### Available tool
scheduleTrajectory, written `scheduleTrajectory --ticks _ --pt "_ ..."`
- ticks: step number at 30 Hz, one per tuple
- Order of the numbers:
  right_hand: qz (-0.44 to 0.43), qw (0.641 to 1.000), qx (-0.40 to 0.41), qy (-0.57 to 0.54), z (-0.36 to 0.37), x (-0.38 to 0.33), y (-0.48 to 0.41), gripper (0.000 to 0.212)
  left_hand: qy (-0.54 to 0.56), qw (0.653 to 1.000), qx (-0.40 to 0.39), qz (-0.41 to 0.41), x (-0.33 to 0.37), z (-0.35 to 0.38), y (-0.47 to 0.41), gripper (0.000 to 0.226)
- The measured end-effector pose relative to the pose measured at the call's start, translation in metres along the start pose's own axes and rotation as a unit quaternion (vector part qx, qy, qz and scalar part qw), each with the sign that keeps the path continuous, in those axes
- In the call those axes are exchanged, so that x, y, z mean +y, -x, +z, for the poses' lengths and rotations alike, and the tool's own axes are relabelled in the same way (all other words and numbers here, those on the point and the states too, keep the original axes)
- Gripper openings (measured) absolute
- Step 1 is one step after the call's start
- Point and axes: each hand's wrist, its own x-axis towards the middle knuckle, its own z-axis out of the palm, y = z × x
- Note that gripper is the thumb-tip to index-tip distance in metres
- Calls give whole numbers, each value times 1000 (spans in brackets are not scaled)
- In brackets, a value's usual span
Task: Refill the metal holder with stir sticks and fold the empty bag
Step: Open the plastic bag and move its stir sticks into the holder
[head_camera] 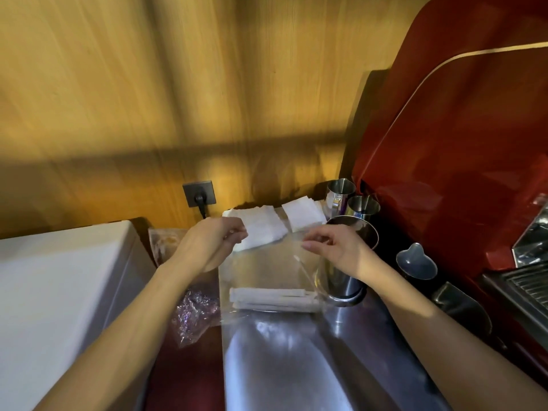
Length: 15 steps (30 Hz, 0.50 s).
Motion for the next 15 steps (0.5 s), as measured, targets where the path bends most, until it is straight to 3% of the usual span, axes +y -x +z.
scheduleTrajectory --ticks 6,10,12,15 --pt "-35 992 110 -47 9 0 7 12 20 997 -67 -13 6 0 -4 17" --pt "-16 999 44 -25 17 -2 5 25 12 999 -40 25 9 0 -4 19" --pt "10 999 26 -27 21 3 5 16 -17 998 -33 49 12 5 -4 20" --pt "52 996 6 -71 22 14 11 4 -18 995 62 74 16 8 -3 20"
